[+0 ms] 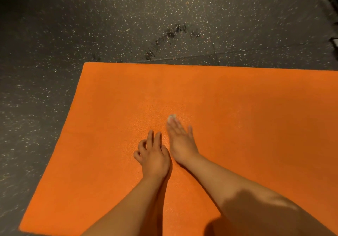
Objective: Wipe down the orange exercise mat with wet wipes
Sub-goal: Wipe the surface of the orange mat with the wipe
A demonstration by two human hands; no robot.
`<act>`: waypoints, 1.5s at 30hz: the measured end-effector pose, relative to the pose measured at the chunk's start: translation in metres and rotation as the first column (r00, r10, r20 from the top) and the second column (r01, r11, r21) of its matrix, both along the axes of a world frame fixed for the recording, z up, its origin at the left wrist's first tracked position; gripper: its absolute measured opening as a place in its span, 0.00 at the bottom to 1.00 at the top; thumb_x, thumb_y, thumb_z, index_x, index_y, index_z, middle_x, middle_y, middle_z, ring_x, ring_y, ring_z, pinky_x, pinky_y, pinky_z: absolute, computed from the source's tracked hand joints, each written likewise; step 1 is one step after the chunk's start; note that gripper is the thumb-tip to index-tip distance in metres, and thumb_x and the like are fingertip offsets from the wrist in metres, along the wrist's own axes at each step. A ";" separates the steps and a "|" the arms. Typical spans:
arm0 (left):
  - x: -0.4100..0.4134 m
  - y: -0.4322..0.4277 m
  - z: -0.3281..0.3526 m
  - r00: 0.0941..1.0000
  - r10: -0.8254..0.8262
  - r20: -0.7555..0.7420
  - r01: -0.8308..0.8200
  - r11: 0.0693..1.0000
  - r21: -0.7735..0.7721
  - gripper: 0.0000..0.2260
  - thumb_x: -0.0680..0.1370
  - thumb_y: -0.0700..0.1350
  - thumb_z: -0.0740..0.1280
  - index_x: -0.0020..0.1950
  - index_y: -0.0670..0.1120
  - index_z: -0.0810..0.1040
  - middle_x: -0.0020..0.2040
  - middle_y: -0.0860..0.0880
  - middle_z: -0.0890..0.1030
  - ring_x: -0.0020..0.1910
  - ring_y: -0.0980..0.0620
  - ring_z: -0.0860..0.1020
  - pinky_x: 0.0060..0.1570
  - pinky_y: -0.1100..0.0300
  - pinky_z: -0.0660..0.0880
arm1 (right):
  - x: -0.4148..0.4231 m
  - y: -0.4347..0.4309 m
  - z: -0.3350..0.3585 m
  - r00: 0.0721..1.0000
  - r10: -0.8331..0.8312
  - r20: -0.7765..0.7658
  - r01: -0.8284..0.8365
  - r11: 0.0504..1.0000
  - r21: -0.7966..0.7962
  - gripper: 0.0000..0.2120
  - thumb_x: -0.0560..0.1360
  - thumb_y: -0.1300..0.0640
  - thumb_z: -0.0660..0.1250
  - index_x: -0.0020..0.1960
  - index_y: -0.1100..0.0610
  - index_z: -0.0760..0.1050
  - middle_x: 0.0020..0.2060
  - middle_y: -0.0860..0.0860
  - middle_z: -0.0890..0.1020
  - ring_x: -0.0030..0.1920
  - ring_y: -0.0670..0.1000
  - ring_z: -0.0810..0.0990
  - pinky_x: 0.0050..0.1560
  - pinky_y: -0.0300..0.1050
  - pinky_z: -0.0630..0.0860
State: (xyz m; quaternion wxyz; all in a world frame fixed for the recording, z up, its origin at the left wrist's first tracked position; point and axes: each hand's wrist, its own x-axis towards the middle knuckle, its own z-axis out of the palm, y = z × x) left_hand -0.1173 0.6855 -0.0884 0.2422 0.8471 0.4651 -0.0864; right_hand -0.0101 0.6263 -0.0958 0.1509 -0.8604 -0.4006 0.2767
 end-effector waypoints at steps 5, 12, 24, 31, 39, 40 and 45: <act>0.000 0.009 -0.006 0.999 -0.045 0.026 0.045 0.999 0.000 0.23 0.84 0.50 0.53 0.80 0.60 0.56 0.82 0.57 0.49 0.76 0.51 0.49 0.72 0.42 0.48 | 0.017 -0.004 -0.011 0.986 0.117 0.117 -0.117 0.993 -0.009 0.38 0.81 0.64 0.55 0.83 0.48 0.39 0.80 0.43 0.35 0.78 0.45 0.31 0.78 0.61 0.34; 0.003 0.009 -0.007 1.000 -0.015 0.021 0.014 1.000 0.025 0.22 0.84 0.51 0.54 0.79 0.60 0.59 0.82 0.58 0.51 0.75 0.50 0.52 0.70 0.43 0.49 | 0.042 -0.005 -0.012 0.964 -0.239 0.117 0.245 0.969 -0.035 0.38 0.79 0.66 0.53 0.82 0.51 0.38 0.80 0.47 0.34 0.80 0.47 0.32 0.76 0.61 0.32; 0.024 0.012 -0.004 0.999 -0.046 0.007 0.046 0.999 0.015 0.23 0.84 0.50 0.54 0.80 0.53 0.57 0.83 0.55 0.47 0.75 0.48 0.51 0.70 0.45 0.49 | 0.050 -0.026 -0.011 0.952 -0.254 0.171 0.273 0.957 -0.096 0.36 0.82 0.62 0.52 0.82 0.50 0.36 0.80 0.46 0.34 0.80 0.48 0.32 0.76 0.63 0.33; 0.046 0.020 -0.002 0.991 -0.133 0.020 0.133 0.990 0.040 0.23 0.84 0.50 0.54 0.81 0.57 0.57 0.83 0.55 0.49 0.77 0.47 0.52 0.71 0.43 0.52 | 0.025 0.004 -0.007 0.995 -0.101 0.025 0.100 0.994 0.053 0.31 0.85 0.56 0.54 0.83 0.50 0.44 0.81 0.45 0.39 0.79 0.45 0.33 0.78 0.57 0.33; 0.077 0.044 -0.007 0.984 -0.170 -0.049 0.168 0.985 -0.043 0.26 0.85 0.57 0.51 0.82 0.60 0.48 0.82 0.55 0.40 0.79 0.46 0.44 0.71 0.41 0.48 | 0.079 -0.009 -0.016 0.907 -0.374 0.195 0.386 0.922 -0.029 0.36 0.80 0.63 0.54 0.83 0.52 0.41 0.82 0.48 0.38 0.80 0.48 0.35 0.77 0.63 0.36; 0.077 0.043 -0.007 0.984 -0.169 -0.050 0.167 0.985 -0.043 0.26 0.85 0.57 0.51 0.82 0.61 0.47 0.82 0.56 0.39 0.79 0.46 0.44 0.72 0.40 0.47 | 0.078 -0.005 -0.015 0.909 -0.380 0.172 0.390 0.920 -0.025 0.36 0.80 0.64 0.54 0.83 0.52 0.41 0.82 0.48 0.38 0.80 0.48 0.35 0.77 0.63 0.36; 0.070 0.046 -0.009 0.989 -0.146 0.025 0.147 0.987 -0.063 0.24 0.84 0.57 0.51 0.81 0.64 0.50 0.82 0.59 0.41 0.78 0.50 0.45 0.72 0.44 0.44 | 0.050 0.018 -0.011 1.000 -0.006 0.013 0.005 0.998 0.067 0.30 0.85 0.58 0.51 0.83 0.50 0.42 0.81 0.45 0.38 0.79 0.43 0.33 0.78 0.61 0.33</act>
